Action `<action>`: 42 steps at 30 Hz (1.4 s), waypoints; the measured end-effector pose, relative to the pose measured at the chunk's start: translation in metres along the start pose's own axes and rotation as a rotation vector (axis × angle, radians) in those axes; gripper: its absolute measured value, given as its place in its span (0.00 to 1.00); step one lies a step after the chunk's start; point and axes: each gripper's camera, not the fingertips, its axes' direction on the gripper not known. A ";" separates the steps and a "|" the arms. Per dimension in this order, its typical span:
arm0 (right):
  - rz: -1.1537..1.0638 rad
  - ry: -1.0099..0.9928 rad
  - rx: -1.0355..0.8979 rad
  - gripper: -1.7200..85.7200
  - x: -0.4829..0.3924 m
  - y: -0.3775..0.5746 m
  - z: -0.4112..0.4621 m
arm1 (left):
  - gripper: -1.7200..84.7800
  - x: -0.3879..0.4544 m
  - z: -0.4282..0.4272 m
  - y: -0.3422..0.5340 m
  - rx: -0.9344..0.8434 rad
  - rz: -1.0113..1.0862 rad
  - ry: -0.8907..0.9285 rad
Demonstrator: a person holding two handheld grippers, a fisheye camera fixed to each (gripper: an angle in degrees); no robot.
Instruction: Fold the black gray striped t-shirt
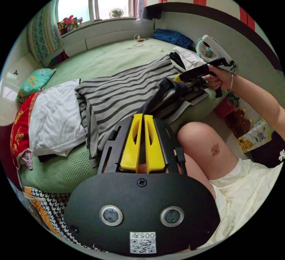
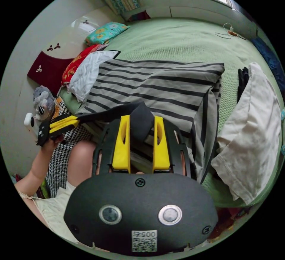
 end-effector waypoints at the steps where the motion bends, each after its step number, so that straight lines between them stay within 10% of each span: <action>1: -0.003 -0.005 -0.011 0.16 0.000 -0.003 0.004 | 0.03 0.002 0.002 0.002 -0.004 0.008 0.001; 21: -0.270 -0.112 0.122 0.02 -0.069 0.045 -0.045 | 0.04 0.012 0.017 0.027 -0.012 -0.040 0.018; 42: -0.366 0.287 0.057 0.01 -0.166 0.078 -0.038 | 0.03 -0.028 0.055 0.009 -0.020 -0.218 -0.113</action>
